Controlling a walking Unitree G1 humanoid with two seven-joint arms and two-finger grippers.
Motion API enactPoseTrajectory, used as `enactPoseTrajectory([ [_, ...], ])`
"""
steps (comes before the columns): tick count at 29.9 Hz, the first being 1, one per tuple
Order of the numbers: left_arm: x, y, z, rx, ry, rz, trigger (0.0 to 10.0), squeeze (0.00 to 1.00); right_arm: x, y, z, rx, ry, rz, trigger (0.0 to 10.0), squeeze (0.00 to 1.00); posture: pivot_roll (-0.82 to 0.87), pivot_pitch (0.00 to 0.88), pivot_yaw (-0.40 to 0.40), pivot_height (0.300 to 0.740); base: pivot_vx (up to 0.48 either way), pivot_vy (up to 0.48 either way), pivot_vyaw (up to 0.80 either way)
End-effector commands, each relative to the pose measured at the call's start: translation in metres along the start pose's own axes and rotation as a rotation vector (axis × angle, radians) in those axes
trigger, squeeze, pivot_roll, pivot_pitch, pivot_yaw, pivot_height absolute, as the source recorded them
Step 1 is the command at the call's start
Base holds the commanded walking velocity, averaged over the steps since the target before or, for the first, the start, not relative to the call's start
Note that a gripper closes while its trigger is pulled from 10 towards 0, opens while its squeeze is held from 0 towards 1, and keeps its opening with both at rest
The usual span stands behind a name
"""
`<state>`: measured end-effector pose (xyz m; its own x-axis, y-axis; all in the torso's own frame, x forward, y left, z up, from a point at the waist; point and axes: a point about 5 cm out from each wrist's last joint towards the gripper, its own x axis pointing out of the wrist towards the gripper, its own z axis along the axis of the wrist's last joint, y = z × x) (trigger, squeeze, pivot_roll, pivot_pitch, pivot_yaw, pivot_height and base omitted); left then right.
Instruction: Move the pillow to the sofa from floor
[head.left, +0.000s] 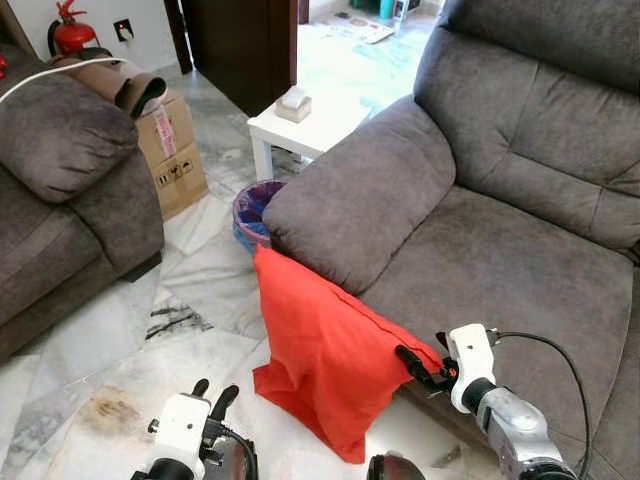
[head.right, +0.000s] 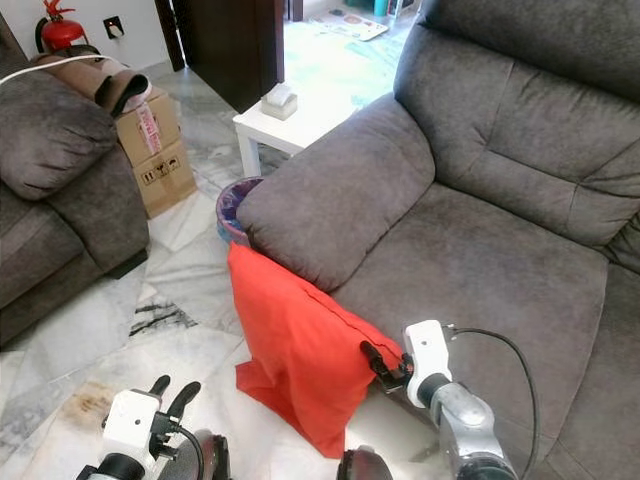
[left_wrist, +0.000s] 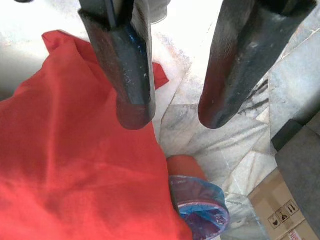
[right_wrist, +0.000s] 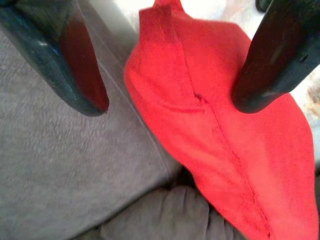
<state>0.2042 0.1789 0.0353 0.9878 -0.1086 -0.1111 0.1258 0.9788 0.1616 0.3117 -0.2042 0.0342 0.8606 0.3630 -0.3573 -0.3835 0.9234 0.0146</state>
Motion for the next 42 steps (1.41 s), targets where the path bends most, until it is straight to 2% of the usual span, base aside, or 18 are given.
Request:
enactPoseTrajectory([
  [1, -0.003, -0.002, -0.001, -0.004, 0.013, -0.009, 10.0, 0.00, -0.003, -0.001, -0.006, -0.001, 0.042, 0.018, 10.0, 0.00, 0.08, 0.237, -0.050, 0.636, 0.000, 0.000, 0.00],
  [5, -0.004, -0.003, -0.001, -0.003, 0.013, -0.011, 10.0, 0.00, -0.003, 0.000, -0.007, 0.010, 0.045, 0.034, 10.0, 0.00, 0.08, 0.240, -0.053, 0.636, 0.000, 0.000, 0.00],
  [8, -0.008, -0.007, -0.001, -0.009, 0.024, -0.023, 10.0, 0.00, 0.000, 0.007, -0.007, 0.073, 0.026, 0.080, 10.0, 0.00, 0.08, 0.247, -0.057, 0.636, 0.000, 0.000, 0.00],
  [13, -0.010, -0.009, 0.000, -0.012, 0.026, -0.020, 10.0, 0.00, 0.003, 0.011, -0.007, 0.105, 0.021, 0.087, 10.0, 0.00, 0.10, 0.256, -0.062, 0.636, 0.000, 0.000, 0.00],
  [15, -0.012, -0.010, 0.001, -0.014, 0.026, -0.021, 10.0, 0.00, 0.005, 0.014, -0.008, 0.166, 0.002, 0.079, 10.0, 0.00, 0.11, 0.262, -0.064, 0.636, 0.000, 0.000, 0.00],
  [17, -0.014, -0.010, 0.001, -0.013, 0.028, -0.023, 10.0, 0.00, 0.005, 0.015, -0.008, 0.188, -0.003, 0.074, 10.0, 0.00, 0.11, 0.262, -0.064, 0.636, 0.000, 0.000, 0.00],
  [19, -0.018, -0.011, 0.000, -0.010, 0.036, -0.031, 10.0, 0.00, 0.008, 0.020, -0.009, 0.265, -0.023, 0.056, 10.0, 0.00, 0.13, 0.273, -0.062, 0.636, 0.000, 0.000, 0.00],
  [25, -0.026, -0.009, 0.001, -0.001, 0.047, -0.021, 10.0, 0.00, 0.012, 0.031, -0.013, 0.256, 0.000, 0.076, 10.0, 0.00, 0.15, 0.287, -0.062, 0.636, 0.000, 0.000, 0.00],
  [35, -0.035, -0.004, 0.003, 0.016, 0.060, -0.001, 10.0, 0.00, 0.017, 0.044, -0.014, 0.320, -0.002, 0.088, 10.0, 0.00, 0.21, 0.306, -0.075, 0.636, 0.000, 0.000, 0.00],
  [36, -0.036, -0.003, 0.003, 0.020, 0.061, 0.005, 10.0, 0.00, 0.019, 0.045, -0.013, 0.335, -0.012, 0.080, 5.6, 0.00, 0.22, 0.308, -0.078, 0.636, 0.000, 0.000, 0.00],
  [37, -0.037, -0.002, 0.004, 0.022, 0.062, 0.008, 10.0, 0.00, 0.020, 0.046, -0.012, 0.342, -0.018, 0.072, 0.0, 0.00, 0.22, 0.307, -0.078, 0.636, 0.000, 0.000, 0.00],
  [42, -0.038, -0.001, 0.005, 0.024, 0.064, 0.020, 10.0, 0.00, 0.023, 0.048, -0.007, 0.369, -0.045, 0.071, 0.0, 0.00, 0.23, 0.303, -0.079, 0.636, 0.000, 0.000, 0.00],
])
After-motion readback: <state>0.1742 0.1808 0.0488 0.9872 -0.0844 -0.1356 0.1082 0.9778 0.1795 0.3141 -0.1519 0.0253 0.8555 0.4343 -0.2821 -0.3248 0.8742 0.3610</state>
